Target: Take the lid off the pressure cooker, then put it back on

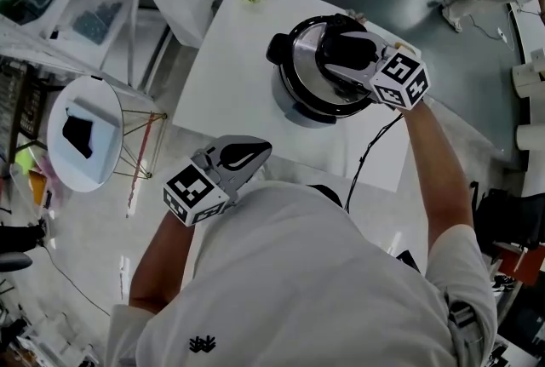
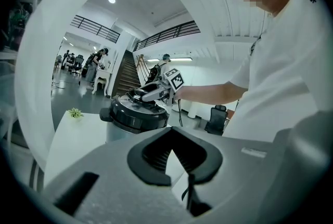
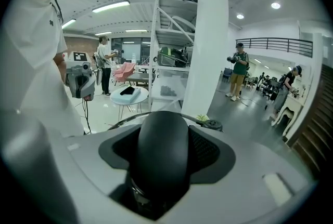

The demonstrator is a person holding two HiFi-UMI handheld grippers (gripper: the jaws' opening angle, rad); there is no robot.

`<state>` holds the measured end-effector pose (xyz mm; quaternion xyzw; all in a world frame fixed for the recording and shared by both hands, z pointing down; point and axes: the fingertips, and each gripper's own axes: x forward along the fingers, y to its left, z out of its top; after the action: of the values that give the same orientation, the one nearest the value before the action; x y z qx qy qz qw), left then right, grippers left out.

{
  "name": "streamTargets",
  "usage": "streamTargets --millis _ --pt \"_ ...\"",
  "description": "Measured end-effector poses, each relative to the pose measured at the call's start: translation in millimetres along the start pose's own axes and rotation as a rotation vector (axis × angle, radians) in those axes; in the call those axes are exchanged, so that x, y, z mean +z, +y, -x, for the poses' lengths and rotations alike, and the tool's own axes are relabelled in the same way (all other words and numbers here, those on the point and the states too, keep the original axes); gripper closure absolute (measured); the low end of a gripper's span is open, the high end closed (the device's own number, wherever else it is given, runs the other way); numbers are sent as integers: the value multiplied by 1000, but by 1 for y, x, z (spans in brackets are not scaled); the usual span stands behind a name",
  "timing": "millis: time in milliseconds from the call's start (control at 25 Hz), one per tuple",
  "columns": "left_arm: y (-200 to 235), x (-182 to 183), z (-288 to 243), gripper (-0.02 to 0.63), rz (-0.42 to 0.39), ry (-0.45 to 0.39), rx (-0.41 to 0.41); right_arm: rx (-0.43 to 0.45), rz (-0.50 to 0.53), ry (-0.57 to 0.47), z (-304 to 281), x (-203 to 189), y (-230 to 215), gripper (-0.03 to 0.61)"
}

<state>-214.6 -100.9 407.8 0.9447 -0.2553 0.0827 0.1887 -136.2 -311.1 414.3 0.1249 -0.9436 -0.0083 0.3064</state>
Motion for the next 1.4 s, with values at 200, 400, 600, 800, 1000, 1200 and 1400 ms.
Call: streamTargets --millis 200,400,600,800,1000,1200,1400 --pt "2 -4 -1 607 6 14 -22 0 4 -9 1 0 0 287" --pt "0 -5 -1 607 0 20 -50 -1 3 -9 2 0 1 285" --pt "-3 -9 -2 607 -4 31 -76 -12 5 -15 2 0 1 284" --pt "-7 -7 -8 607 -22 45 -105 -53 -37 -34 8 -2 -4 241" --pt "-16 -3 -16 607 -45 46 -119 -111 -77 -75 31 -7 -2 239" --pt "-31 -3 -27 607 -57 59 -132 -175 -116 -100 67 -23 10 266" --pt "-46 -3 -40 607 -69 66 -128 -265 -199 -153 104 -48 34 335"
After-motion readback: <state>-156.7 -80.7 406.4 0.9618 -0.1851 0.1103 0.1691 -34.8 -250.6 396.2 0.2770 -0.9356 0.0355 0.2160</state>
